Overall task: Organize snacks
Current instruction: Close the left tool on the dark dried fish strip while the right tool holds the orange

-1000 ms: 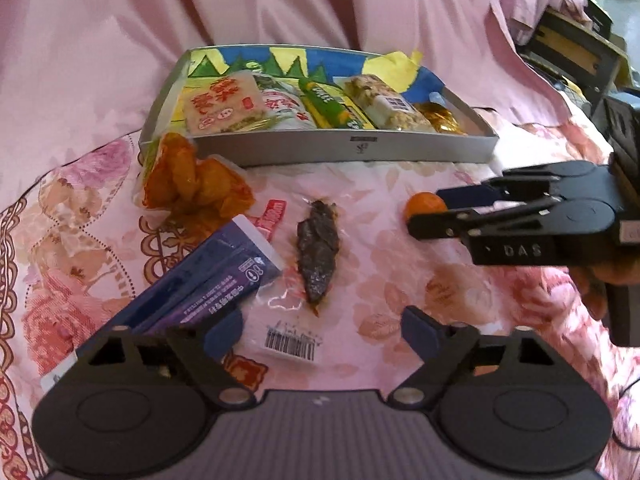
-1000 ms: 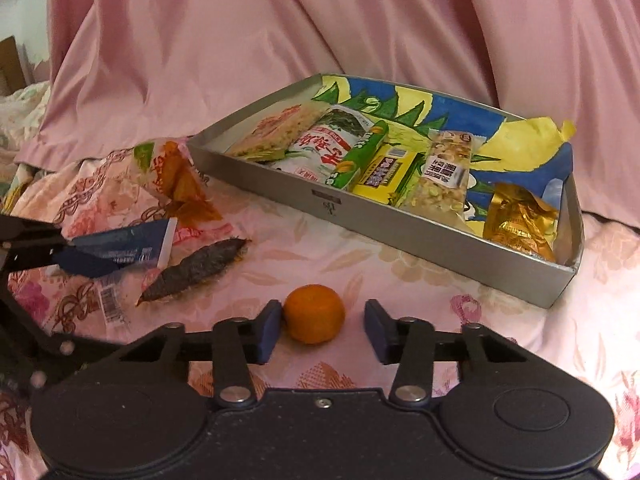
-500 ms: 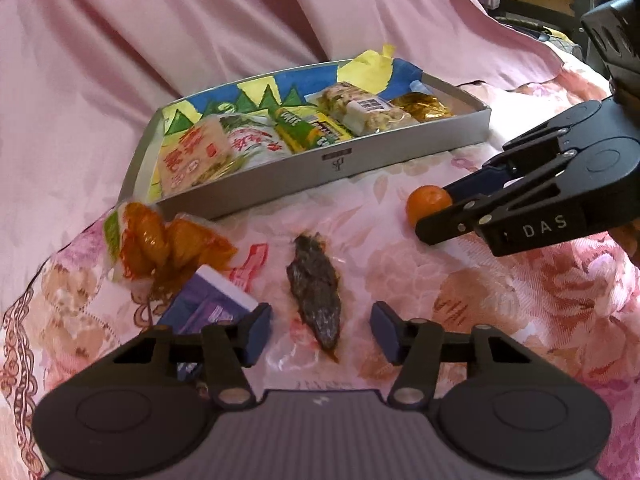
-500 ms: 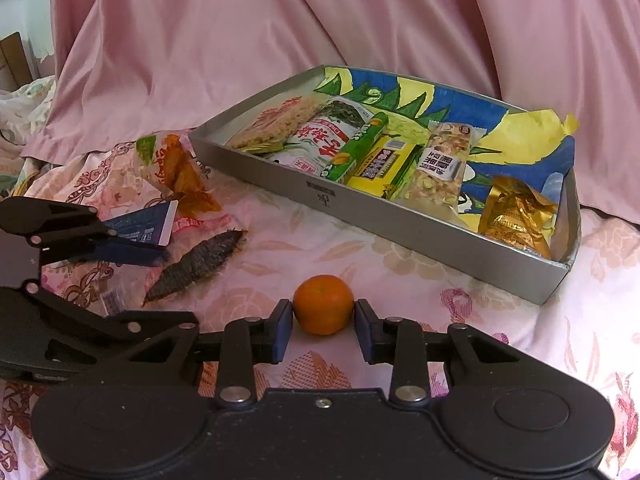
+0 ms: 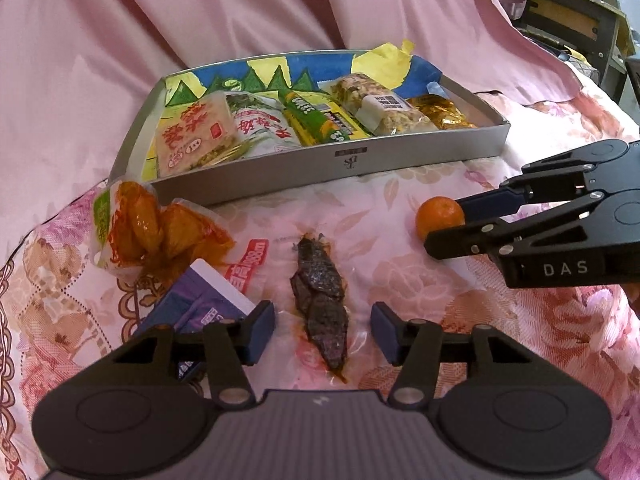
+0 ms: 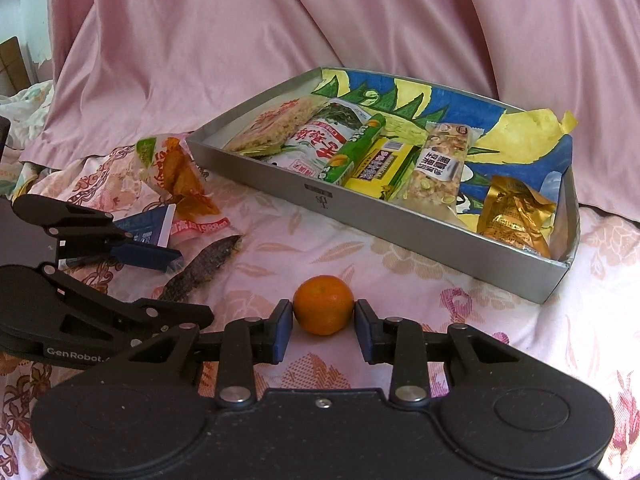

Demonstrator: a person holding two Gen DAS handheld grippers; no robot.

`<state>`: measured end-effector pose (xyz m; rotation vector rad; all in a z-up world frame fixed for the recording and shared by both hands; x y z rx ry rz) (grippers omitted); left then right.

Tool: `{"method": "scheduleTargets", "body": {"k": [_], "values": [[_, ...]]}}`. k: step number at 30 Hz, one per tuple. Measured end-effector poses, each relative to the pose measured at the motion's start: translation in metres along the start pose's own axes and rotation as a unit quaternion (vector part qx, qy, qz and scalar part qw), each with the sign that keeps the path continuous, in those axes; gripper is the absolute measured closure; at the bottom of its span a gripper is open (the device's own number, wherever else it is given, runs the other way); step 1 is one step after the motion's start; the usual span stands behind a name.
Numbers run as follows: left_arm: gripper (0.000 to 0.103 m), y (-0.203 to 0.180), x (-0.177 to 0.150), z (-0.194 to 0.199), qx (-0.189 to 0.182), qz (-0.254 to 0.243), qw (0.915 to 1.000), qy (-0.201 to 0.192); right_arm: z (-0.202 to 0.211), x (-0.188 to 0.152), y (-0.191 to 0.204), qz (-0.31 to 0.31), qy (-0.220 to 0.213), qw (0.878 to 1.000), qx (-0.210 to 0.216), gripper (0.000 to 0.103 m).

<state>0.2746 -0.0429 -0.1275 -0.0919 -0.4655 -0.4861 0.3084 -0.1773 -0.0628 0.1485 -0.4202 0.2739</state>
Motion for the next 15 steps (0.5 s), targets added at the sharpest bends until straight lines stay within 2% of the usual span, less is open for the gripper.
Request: {"method": "scheduleTargets", "body": {"k": [2, 15], "values": [[0.052, -0.0003, -0.0006, 0.0005, 0.001, 0.001, 1.0, -0.001, -0.0001, 0.0001, -0.0004, 0.001, -0.001, 1.0, 0.0, 0.067], [0.054, 0.0002, -0.0007, 0.0079, 0.002, 0.024, 0.9996, 0.011, -0.0002, -0.0017, 0.0008, 0.001, -0.004, 1.0, -0.004, 0.067]]}}
Point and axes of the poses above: each gripper's, at about its wrist camera, not at the fingertips, and z roughly against the way its jaws point, y to its left, x to its top, the point moved 1 cm from there along -z, roughly the way its jaws point, and after that the axes turned 12 degrees about y, right-handed, at the moved point
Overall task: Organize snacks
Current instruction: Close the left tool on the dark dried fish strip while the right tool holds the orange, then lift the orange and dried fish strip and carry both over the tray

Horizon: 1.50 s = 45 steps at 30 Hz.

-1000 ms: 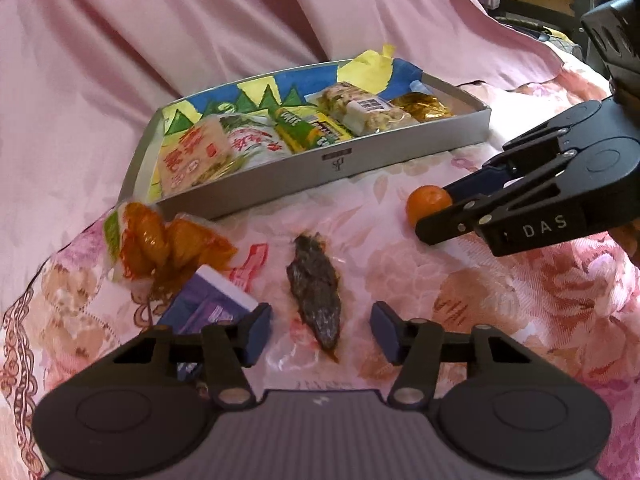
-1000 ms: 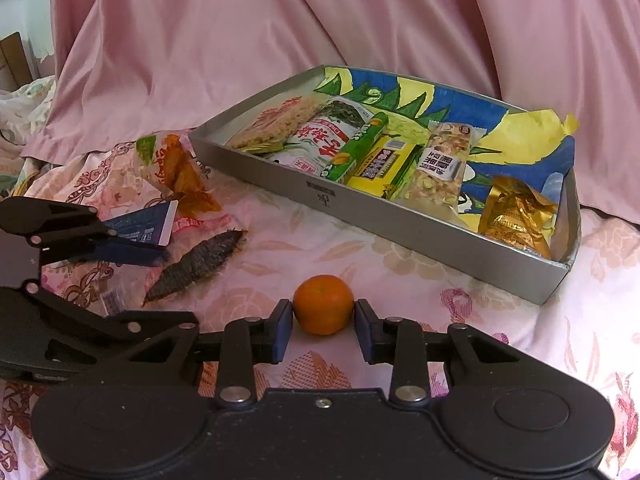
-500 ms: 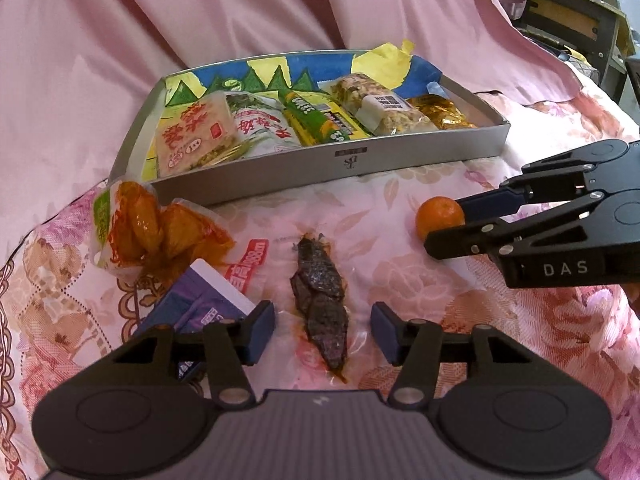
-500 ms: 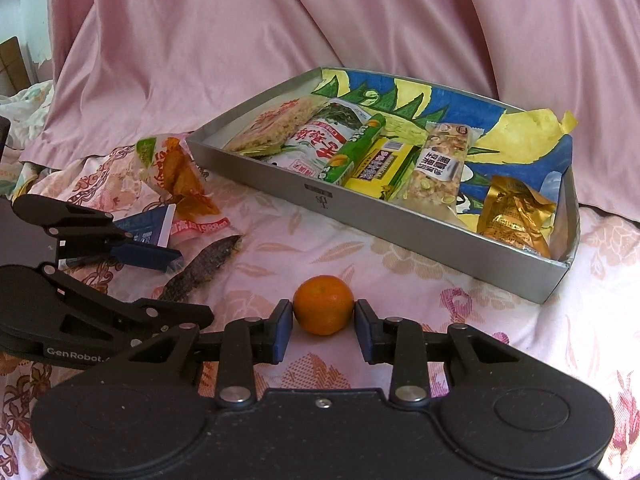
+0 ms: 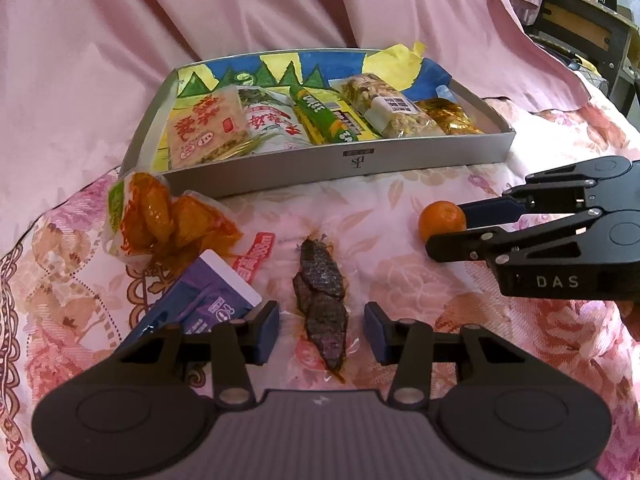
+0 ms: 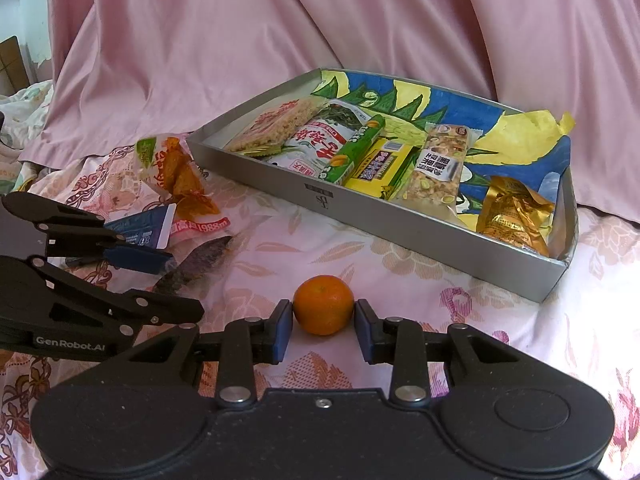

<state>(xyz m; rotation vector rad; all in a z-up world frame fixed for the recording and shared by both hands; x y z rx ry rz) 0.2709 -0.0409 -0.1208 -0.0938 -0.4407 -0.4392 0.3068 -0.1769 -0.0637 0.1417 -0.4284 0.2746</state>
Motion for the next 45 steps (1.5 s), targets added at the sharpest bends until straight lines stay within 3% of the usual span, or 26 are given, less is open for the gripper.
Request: {"method": "scheduleTargets", "body": {"k": [18, 27, 37, 45], "values": [[0.055, 0.01, -0.001, 0.016, -0.034, 0.051, 0.9981, -0.005, 0.002, 0.0, 0.005, 0.008, -0.003, 1.0, 0.001, 0.067], [0.055, 0.016, 0.006, 0.033, -0.049, 0.075, 0.9948, -0.049, 0.018, 0.006, 0.01, 0.011, -0.037, 0.999, -0.003, 0.067], [0.055, 0.035, 0.044, 0.041, -0.037, 0.101, 0.9887, -0.105, 0.037, 0.036, -0.008, -0.017, -0.105, 0.994, -0.026, 0.067], [0.055, 0.043, 0.111, 0.017, -0.048, 0.116, 0.9851, -0.118, 0.017, 0.062, -0.03, -0.042, -0.116, 0.991, -0.054, 0.067]]}}
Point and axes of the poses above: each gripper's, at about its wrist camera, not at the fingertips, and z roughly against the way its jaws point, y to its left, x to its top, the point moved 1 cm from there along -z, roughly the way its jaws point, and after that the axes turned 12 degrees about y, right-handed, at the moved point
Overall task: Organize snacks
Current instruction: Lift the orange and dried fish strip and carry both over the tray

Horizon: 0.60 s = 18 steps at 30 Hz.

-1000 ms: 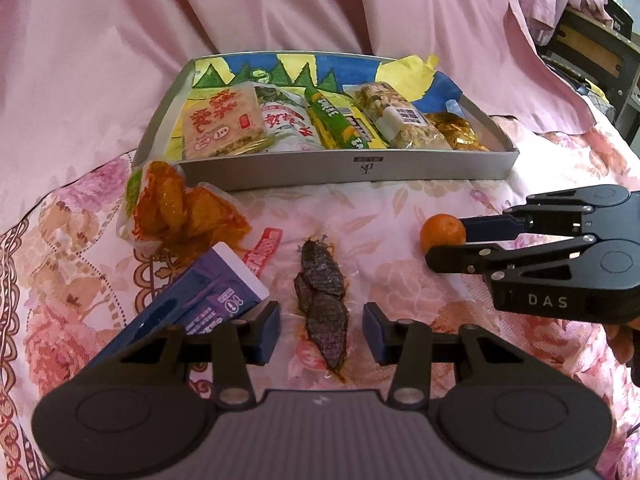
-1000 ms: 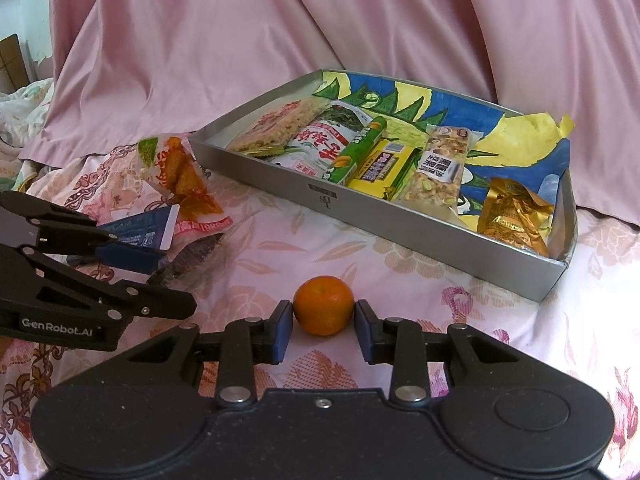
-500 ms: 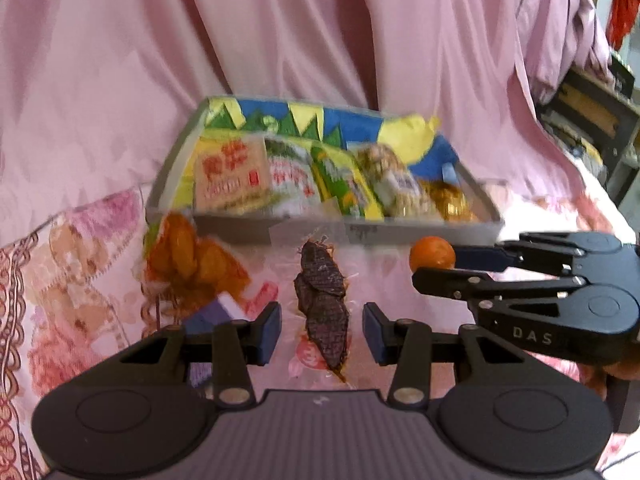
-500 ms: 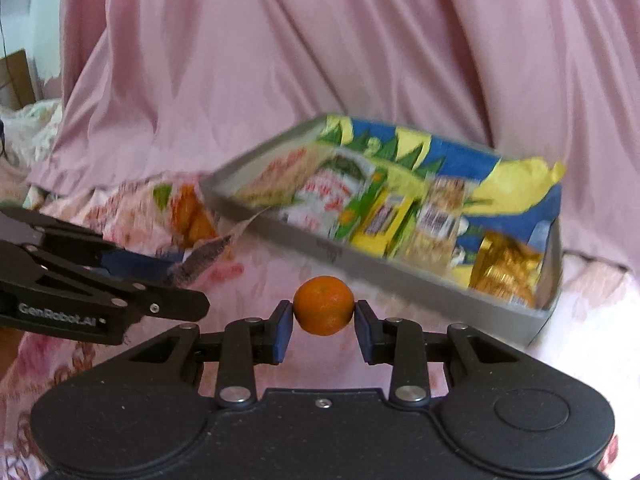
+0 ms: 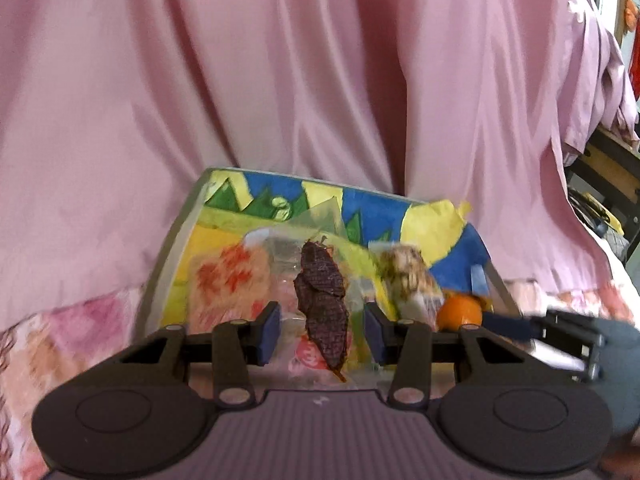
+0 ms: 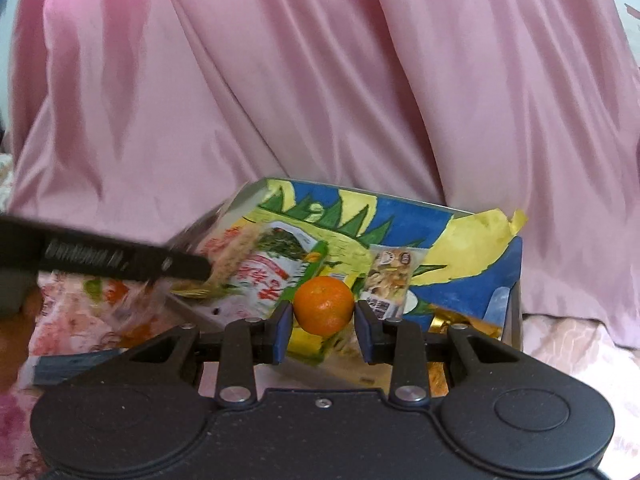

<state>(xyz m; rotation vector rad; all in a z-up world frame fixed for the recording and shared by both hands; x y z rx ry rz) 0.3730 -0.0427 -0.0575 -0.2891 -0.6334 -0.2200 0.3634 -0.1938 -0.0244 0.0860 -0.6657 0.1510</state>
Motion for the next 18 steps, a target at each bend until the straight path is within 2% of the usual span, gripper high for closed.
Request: {"method": "scheduleTargets", "body": {"k": [5, 13, 18], "values": [[0.055, 0.003, 0.02, -0.029, -0.006, 0.006, 0.9999, 0.014, -0.018, 0.002, 0.0, 0.003, 0.012, 1.0, -0.019, 0.067], [0.054, -0.009, 0.024, -0.06, 0.013, -0.02, 0.9993, 0.028, -0.033, 0.006, 0.0, 0.001, 0.022, 0.999, -0.023, 0.067], [0.054, -0.009, 0.025, -0.074, 0.023, -0.016, 0.9988, 0.039, -0.036, 0.003, 0.002, 0.009, 0.028, 0.999, -0.028, 0.067]]}}
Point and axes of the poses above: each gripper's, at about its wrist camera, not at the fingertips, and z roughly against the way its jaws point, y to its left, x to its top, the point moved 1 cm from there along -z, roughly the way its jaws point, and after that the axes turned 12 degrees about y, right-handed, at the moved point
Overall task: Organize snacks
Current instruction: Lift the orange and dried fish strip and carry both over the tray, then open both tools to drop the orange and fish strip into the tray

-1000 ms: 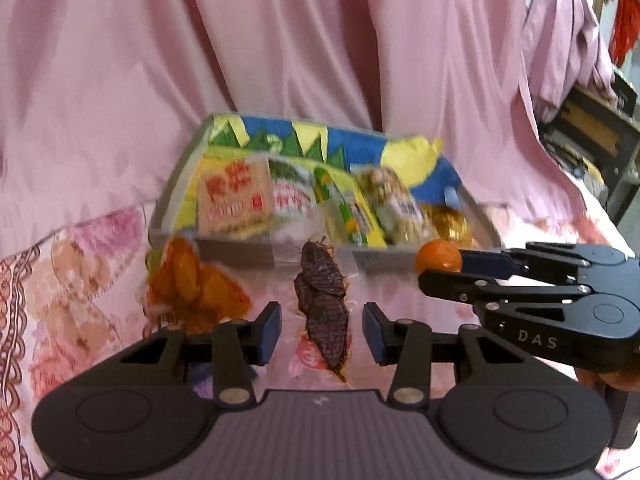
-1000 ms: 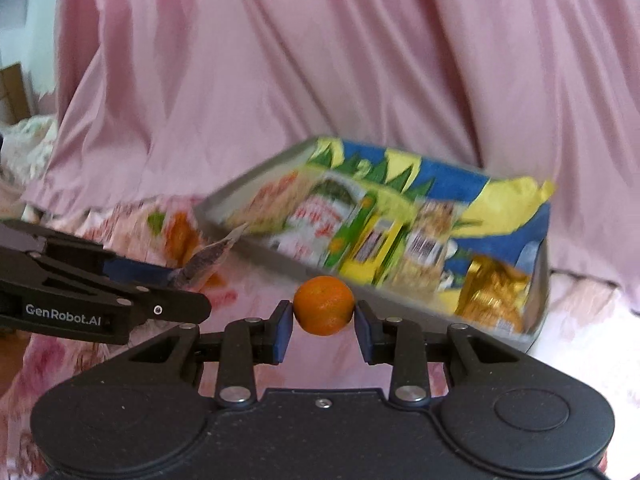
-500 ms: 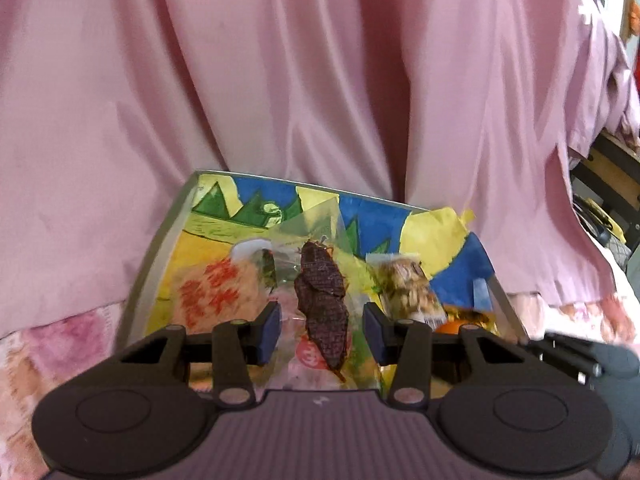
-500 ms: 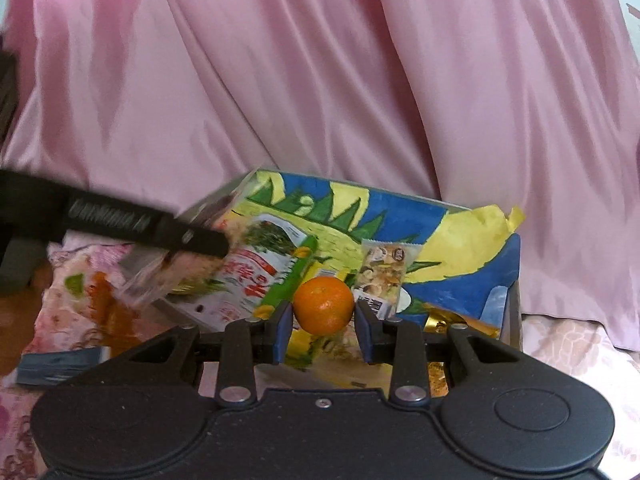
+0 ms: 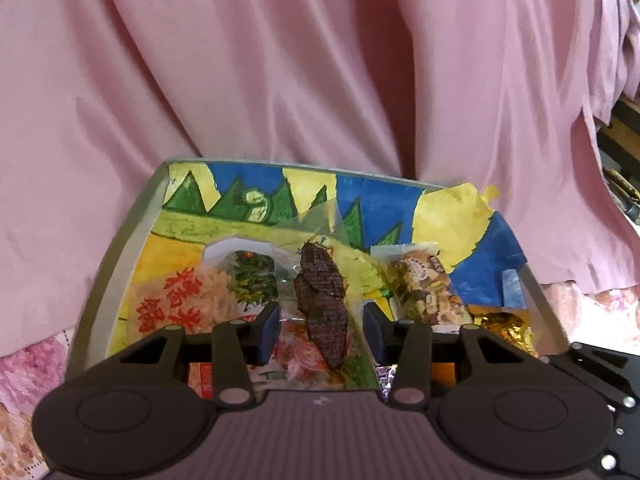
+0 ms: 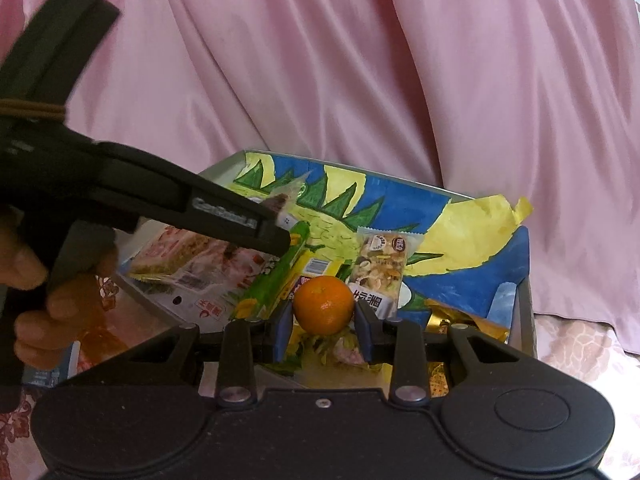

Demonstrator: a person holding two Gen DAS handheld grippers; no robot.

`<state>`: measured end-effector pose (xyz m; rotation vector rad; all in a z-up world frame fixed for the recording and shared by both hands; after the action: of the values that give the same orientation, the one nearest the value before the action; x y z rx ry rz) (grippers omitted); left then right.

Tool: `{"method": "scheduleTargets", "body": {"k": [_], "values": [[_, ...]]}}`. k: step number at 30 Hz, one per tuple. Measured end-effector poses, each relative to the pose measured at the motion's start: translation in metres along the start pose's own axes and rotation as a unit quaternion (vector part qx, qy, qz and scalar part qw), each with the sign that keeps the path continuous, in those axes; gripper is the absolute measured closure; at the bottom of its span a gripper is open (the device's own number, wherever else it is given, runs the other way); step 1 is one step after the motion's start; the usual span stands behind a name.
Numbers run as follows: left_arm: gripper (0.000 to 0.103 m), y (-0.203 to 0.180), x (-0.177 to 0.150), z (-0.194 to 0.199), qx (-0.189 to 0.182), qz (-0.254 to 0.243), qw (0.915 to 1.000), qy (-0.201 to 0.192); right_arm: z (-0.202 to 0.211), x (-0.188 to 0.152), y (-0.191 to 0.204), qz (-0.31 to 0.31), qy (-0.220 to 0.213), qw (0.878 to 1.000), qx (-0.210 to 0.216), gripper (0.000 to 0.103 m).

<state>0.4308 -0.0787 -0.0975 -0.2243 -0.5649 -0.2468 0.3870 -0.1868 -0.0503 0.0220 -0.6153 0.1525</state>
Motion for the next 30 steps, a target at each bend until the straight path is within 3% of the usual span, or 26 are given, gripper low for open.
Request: {"method": "scheduleTargets", "body": {"k": [9, 14, 23, 30], "values": [[0.051, -0.001, 0.0, 0.0, -0.006, 0.018, 0.9997, 0.018, 0.001, -0.001, -0.002, -0.013, 0.003, 1.0, 0.006, 0.06], [0.046, 0.003, -0.002, 0.019, -0.012, 0.037, 0.9992, 0.013, 0.014, 0.0, -0.005, -0.034, -0.004, 0.999, 0.008, 0.048], [0.016, -0.003, -0.007, 0.108, -0.005, 0.024, 0.9971, -0.072, 0.087, 0.011, -0.013, -0.072, -0.066, 0.995, -0.005, 0.024], [0.004, 0.001, -0.031, 0.186, 0.03, 0.025, 0.9859, -0.163, 0.163, 0.011, -0.007, -0.068, -0.133, 0.989, -0.016, 0.01]]}}
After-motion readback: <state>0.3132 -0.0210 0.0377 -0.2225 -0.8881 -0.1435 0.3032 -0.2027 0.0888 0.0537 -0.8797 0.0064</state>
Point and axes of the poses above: each gripper's, at about its wrist camera, not at the fingertips, and z roughly against the way its jaws point, y to its left, x to its top, the point moved 1 cm from there along -z, roughly the way its jaws point, and after that the axes turned 12 degrees about y, right-handed, at the moved point
